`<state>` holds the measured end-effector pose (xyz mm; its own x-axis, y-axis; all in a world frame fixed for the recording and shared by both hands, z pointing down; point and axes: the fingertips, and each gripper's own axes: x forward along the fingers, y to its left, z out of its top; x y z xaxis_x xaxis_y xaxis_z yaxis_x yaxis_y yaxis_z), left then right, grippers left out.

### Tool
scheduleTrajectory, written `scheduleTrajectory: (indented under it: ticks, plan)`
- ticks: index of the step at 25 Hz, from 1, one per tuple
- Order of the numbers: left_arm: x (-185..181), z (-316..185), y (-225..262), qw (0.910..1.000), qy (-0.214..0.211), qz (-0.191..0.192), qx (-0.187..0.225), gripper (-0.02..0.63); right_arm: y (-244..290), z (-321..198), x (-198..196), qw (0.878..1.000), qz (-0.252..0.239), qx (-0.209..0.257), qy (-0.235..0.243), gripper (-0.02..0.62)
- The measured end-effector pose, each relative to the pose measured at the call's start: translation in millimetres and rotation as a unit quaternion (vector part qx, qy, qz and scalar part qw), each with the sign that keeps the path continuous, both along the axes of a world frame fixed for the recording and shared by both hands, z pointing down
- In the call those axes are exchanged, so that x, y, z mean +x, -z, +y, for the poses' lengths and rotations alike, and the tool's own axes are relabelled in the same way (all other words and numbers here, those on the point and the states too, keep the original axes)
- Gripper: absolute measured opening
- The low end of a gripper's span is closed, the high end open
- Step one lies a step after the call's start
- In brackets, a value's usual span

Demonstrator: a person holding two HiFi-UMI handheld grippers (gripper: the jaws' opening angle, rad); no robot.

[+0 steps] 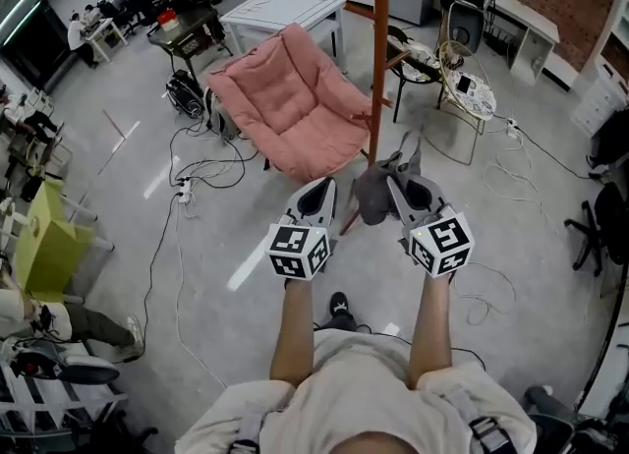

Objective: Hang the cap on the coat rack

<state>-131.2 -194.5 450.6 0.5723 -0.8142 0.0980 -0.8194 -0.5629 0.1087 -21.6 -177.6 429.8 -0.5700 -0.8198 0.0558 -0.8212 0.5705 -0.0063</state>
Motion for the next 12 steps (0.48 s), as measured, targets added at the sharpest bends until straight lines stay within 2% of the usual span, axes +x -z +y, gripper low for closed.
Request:
scheduleTrajectory:
  ticks: [5,12]
  plan:
    - [6,-38,8,0.9995,-0.030,0.005,0.003,0.008,11,-39,-9,1.000,-0.007,0.007,-0.013,0.009]
    - [31,-56,13,0.9951,-0.090,0.041,-0.001,0.008,14,-67,-23,0.999,-0.011,0.017,-0.031,0.009]
